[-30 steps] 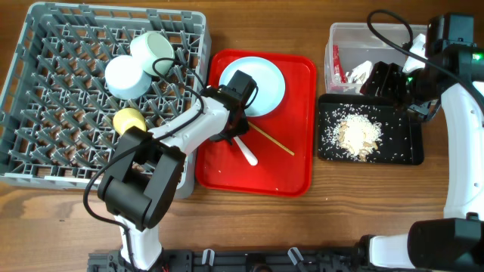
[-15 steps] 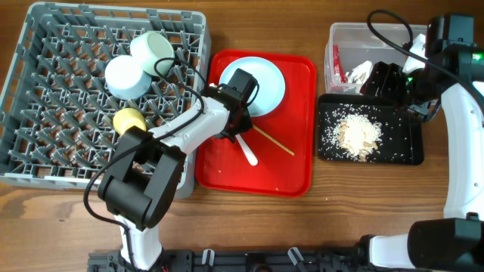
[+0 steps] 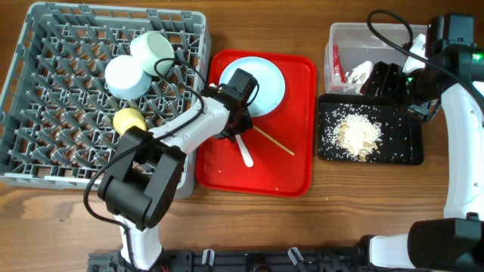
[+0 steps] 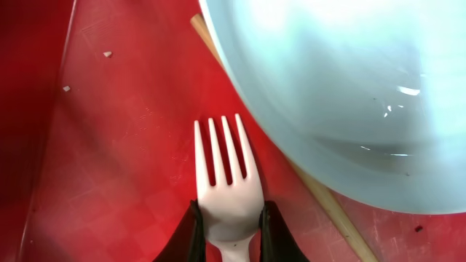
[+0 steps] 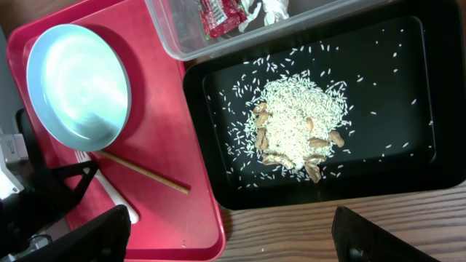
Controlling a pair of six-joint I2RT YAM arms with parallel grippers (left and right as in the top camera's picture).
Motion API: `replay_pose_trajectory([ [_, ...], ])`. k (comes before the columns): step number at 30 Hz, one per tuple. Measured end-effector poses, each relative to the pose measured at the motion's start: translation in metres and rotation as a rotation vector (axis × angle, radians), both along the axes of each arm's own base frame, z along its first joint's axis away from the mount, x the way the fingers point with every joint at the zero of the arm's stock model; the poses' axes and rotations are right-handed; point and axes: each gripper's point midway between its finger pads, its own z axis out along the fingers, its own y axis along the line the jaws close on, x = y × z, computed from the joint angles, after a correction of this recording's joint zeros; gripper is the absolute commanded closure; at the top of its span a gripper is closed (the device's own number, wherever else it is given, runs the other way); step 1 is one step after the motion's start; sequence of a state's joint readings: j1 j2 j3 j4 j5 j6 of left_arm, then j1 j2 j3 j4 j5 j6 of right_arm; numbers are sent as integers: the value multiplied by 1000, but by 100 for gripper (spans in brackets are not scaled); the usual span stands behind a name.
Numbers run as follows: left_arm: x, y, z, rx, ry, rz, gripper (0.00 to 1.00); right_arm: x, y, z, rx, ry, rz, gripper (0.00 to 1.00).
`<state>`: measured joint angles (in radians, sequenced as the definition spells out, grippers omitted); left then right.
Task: Sort waste into correct bins and load items into the dishwasher rack
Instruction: 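Move the left gripper to the white fork and grasp it, then place the white fork into the dish rack with the left gripper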
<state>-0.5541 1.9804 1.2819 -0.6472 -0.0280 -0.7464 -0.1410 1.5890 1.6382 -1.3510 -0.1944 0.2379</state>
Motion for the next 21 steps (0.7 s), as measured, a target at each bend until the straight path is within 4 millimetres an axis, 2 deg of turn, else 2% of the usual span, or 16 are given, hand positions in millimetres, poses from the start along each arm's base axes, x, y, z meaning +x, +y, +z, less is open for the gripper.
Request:
replay_pose_trajectory([
  [21, -2, -3, 0, -14, 11, -5, 96, -1, 0, 0, 0, 3, 0, 11],
])
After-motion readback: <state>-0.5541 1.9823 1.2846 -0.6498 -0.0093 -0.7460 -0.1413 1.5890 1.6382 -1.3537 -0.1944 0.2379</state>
